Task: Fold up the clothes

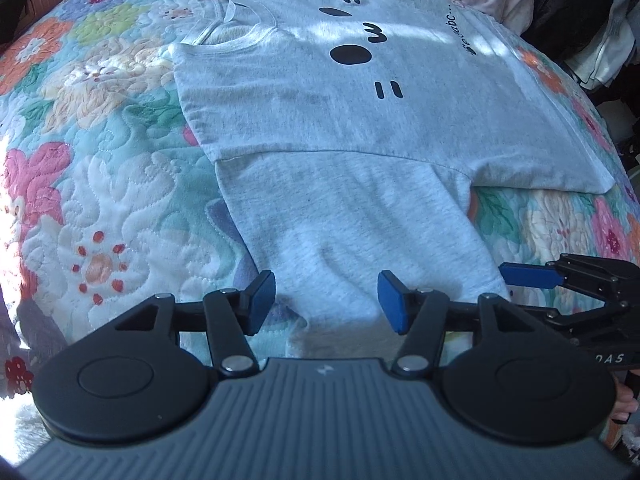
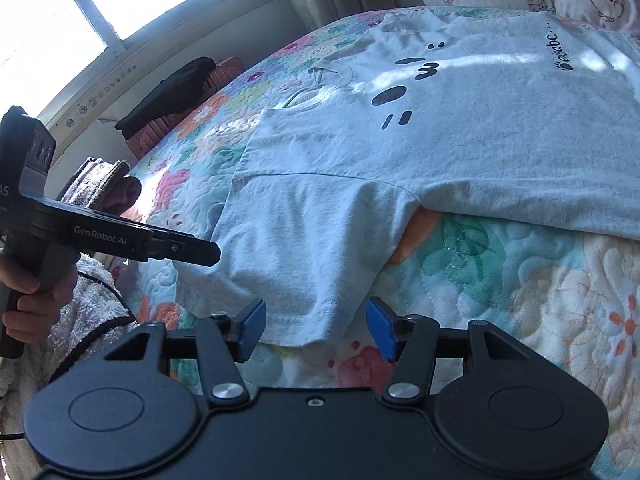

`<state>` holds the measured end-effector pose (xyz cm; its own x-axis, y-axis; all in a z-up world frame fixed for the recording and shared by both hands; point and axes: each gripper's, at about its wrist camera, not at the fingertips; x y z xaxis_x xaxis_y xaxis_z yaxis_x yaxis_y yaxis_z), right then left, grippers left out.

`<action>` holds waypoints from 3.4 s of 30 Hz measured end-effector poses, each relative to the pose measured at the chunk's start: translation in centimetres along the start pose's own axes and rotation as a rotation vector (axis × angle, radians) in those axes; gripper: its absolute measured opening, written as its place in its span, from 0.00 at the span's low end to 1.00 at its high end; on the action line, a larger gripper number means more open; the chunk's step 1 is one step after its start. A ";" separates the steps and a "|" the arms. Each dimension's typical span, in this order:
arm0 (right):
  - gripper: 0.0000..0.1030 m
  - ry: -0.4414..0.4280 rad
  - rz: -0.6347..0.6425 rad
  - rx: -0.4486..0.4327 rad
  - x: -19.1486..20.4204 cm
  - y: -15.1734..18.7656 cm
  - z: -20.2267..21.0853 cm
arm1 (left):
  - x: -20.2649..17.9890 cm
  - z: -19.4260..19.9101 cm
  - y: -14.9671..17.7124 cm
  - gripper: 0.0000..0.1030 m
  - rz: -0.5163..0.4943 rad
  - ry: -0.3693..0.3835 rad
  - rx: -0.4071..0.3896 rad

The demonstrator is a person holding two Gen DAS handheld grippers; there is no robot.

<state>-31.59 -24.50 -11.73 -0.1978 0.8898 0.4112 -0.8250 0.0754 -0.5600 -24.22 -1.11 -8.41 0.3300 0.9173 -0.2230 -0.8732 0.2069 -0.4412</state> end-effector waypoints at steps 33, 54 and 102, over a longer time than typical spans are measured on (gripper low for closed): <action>0.09 -0.092 0.014 -0.258 -1.7 -11.7 3.3 | -5.0 -0.2 -9.1 0.05 -0.306 0.085 -0.350; 0.56 0.361 -0.690 -0.350 -22.2 0.5 12.1 | -1.8 -1.9 -9.5 0.05 -0.158 0.105 -0.371; 0.02 0.636 -0.233 -0.597 -10.8 1.8 20.9 | -3.7 10.9 -0.6 0.03 -0.152 -0.200 -0.601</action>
<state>-42.03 -43.38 -2.11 0.4166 0.8901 0.1850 -0.3603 0.3485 -0.8653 -28.88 -0.91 2.17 0.3101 0.9505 0.0208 -0.4504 0.1661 -0.8772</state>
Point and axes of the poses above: each gripper's, at about its wrist camera, not at the fingertips, and z roughly against the way its jaws point, x to its left, y to its underside, and after that the axes turned 1 degree about x, right-handed
